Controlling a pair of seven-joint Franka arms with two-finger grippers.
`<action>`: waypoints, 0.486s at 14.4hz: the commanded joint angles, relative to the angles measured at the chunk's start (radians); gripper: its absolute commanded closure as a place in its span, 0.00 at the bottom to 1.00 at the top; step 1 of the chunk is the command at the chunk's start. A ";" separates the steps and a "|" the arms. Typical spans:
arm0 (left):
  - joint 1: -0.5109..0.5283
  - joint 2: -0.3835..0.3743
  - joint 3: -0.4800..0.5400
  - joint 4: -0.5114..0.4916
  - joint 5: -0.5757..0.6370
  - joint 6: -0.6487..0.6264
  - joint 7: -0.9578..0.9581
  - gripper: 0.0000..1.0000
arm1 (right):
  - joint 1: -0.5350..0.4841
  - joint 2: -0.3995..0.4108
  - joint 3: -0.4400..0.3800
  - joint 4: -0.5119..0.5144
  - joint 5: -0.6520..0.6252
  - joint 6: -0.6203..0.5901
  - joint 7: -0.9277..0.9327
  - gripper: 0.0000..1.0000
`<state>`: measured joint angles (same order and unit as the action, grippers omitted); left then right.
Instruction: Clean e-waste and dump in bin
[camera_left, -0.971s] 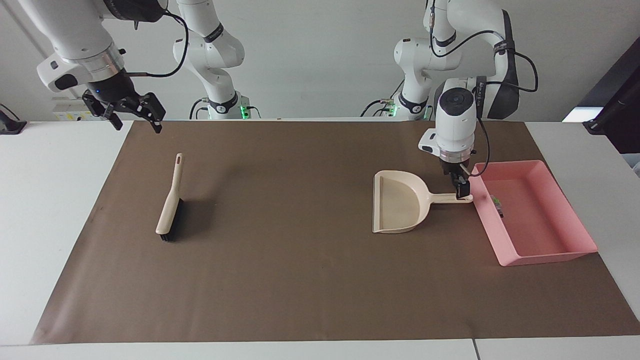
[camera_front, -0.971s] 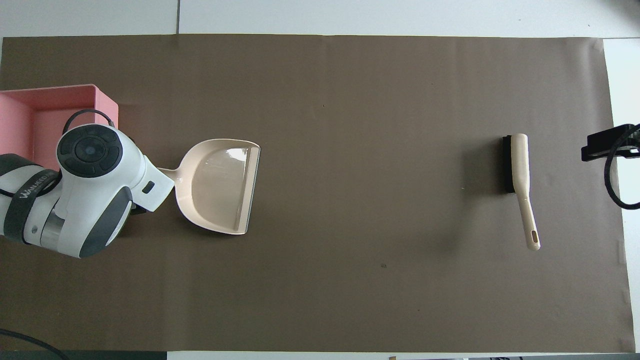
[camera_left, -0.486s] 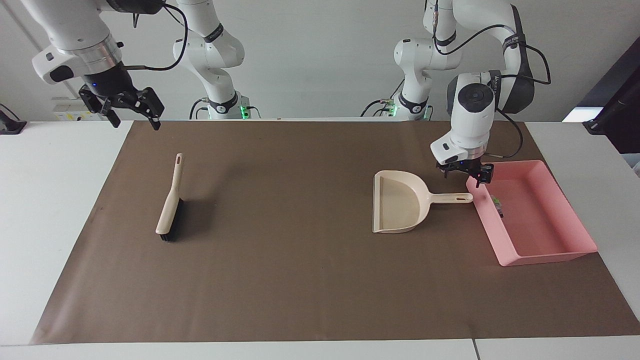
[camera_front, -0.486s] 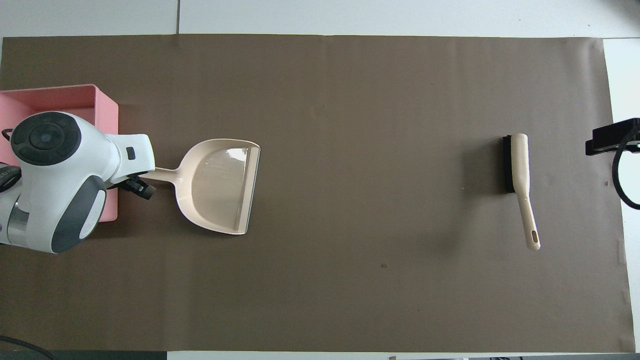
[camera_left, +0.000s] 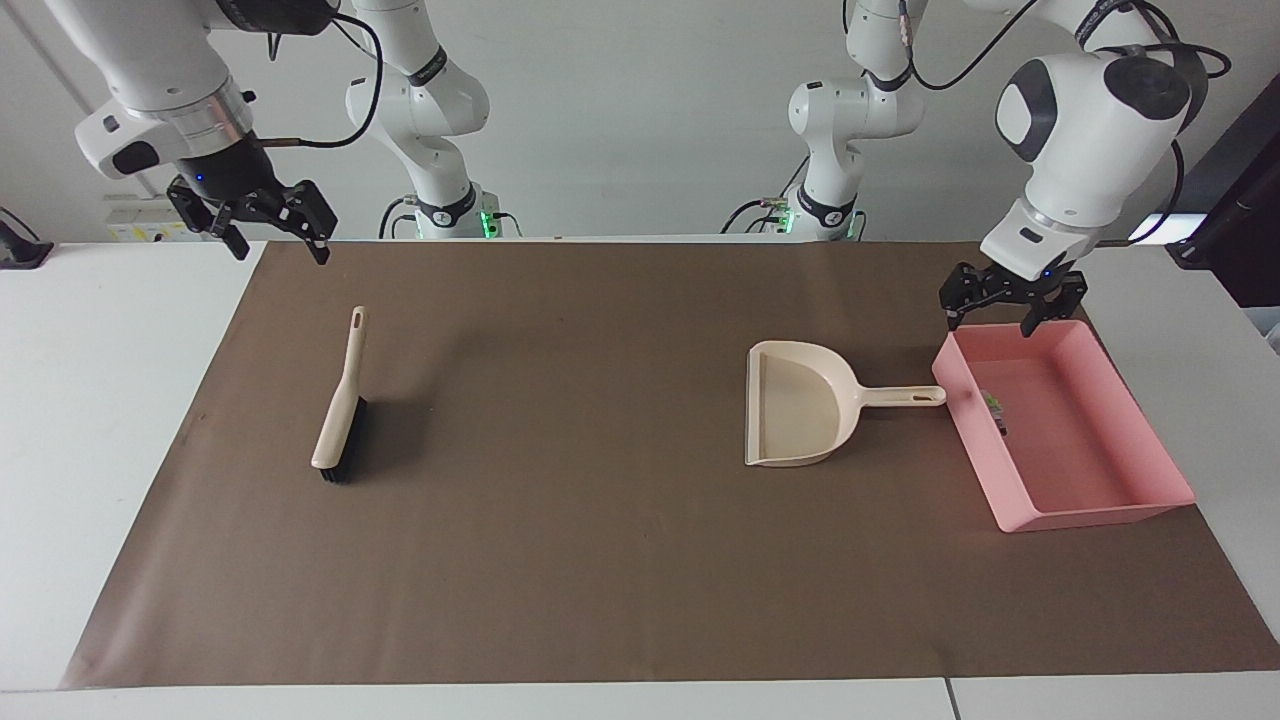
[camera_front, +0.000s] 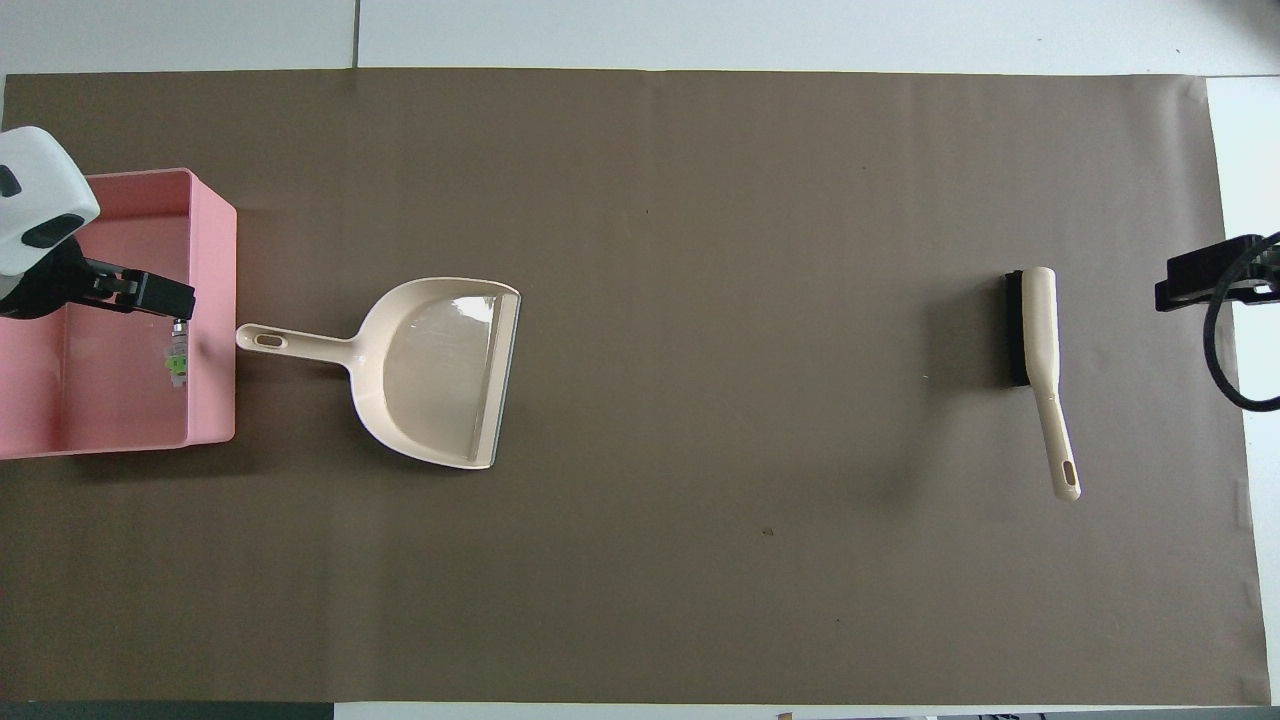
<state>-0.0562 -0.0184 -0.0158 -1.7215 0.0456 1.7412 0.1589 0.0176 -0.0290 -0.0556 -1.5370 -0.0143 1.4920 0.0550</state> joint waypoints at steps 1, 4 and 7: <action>0.001 0.017 -0.004 0.133 -0.045 -0.124 -0.027 0.02 | -0.015 0.001 0.003 0.001 0.014 -0.012 0.009 0.00; 0.003 0.043 -0.004 0.239 -0.073 -0.225 -0.029 0.02 | -0.015 0.001 0.003 0.001 0.014 -0.012 0.009 0.00; 0.003 0.058 -0.004 0.303 -0.072 -0.316 -0.026 0.02 | -0.015 0.000 0.003 0.001 0.014 -0.012 0.009 0.00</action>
<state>-0.0568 0.0014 -0.0188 -1.4883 -0.0131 1.4903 0.1431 0.0151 -0.0288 -0.0577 -1.5380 -0.0143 1.4915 0.0551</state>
